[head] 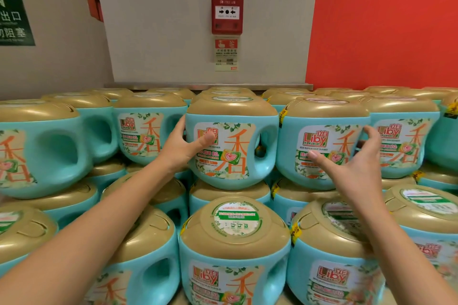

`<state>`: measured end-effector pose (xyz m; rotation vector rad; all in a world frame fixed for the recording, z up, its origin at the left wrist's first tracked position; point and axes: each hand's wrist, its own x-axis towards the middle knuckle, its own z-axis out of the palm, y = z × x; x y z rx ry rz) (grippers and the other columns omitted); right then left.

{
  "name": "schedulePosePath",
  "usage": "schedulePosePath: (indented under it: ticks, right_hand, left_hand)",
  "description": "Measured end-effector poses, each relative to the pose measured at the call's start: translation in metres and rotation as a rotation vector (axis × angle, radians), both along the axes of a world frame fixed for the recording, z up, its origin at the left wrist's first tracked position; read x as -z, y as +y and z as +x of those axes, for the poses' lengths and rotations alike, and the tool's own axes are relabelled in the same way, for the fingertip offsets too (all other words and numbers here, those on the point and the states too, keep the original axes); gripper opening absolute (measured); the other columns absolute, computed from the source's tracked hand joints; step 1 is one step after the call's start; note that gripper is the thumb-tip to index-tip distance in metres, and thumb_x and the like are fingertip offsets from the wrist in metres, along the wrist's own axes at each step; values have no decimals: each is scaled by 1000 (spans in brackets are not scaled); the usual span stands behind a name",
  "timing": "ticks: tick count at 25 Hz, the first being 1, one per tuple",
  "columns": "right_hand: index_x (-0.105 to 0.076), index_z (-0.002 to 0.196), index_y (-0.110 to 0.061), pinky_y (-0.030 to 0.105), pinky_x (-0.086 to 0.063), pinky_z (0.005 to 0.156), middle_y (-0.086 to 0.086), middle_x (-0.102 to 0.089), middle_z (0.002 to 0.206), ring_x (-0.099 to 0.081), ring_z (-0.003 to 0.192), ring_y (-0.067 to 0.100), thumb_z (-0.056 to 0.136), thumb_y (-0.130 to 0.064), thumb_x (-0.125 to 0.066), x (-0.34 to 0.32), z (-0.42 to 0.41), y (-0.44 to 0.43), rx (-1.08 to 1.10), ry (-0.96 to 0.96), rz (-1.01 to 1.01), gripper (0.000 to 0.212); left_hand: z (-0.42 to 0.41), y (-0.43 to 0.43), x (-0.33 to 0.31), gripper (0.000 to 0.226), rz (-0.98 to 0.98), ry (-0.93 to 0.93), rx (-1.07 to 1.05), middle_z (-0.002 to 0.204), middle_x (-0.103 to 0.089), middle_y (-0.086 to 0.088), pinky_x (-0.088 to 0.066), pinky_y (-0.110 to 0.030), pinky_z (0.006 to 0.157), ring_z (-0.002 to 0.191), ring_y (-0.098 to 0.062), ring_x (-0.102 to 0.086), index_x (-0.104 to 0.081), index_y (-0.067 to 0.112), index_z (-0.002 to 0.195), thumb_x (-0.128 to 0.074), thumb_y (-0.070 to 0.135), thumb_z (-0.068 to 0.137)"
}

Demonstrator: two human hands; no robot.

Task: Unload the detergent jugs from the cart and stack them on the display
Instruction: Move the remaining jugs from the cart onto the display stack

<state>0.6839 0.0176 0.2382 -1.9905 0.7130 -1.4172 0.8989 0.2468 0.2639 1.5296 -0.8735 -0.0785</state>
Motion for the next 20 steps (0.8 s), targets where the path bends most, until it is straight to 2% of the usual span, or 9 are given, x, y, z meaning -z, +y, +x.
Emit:
schedulePosePath:
  ticks: [2,5,7,10,12,14,17,20]
  right_hand:
    - [-18,146,-16,46,-32,111,12,-33,147,-34,135,29,63,-43,-84,1,0,-1,5,5,-5,109]
    - [-17,147,-16,46,-31,110,13,-32,148,-32,137,29,65,-43,-84,2,1,0,16,13,-12,110]
    - [-16,148,-15,47,-30,110,14,-31,148,-31,137,30,65,-43,-84,2,1,1,22,24,-13,111]
    - [-16,148,-15,46,-30,110,14,-31,148,-30,136,30,64,-42,-84,1,1,2,20,30,-11,112]
    - [-16,149,-14,46,-30,110,14,-32,147,-31,136,30,64,-43,-85,0,1,3,19,27,-13,112]
    - [-16,148,-14,45,-31,110,13,-33,146,-32,135,29,63,-44,-85,0,1,3,21,23,-12,113]
    - [-17,148,-15,45,-32,110,12,-35,145,-34,134,29,62,-44,-85,-1,0,4,20,21,1,113]
    - [-16,148,-16,45,-35,108,12,-36,144,-36,133,29,62,-46,-85,-1,-1,4,35,38,4,113]
  left_hand:
    - [-2,3,0,122,19,-39,-48,110,-65,14,-53,-12,62,93,2,-64,-46,29,132,-72,86,26]
    - [-7,6,5,118,39,-70,-135,125,-59,10,-52,-27,84,112,-10,-58,-41,28,141,-71,82,41]
    - [-12,5,9,115,33,-68,-194,127,-51,15,-47,-34,93,121,-11,-51,-30,31,146,-73,71,48]
    - [-23,1,11,134,98,-73,-169,127,-51,23,-47,-22,91,113,5,-55,-8,39,150,-86,59,43]
    - [-27,-1,11,145,113,-78,-194,134,-51,16,-46,-32,100,118,-3,-54,-4,41,150,-91,54,35]
    - [-30,-3,11,145,76,-74,-218,136,-52,10,-45,-44,106,123,-11,-53,-9,37,151,-91,51,32]
    - [-35,-5,12,141,48,-82,-232,134,-54,11,-45,-46,105,123,-12,-53,-15,33,150,-91,49,33]
    - [-39,-6,15,147,72,-93,-271,142,-47,8,-42,-46,108,129,-15,-47,-6,35,152,-88,57,32]
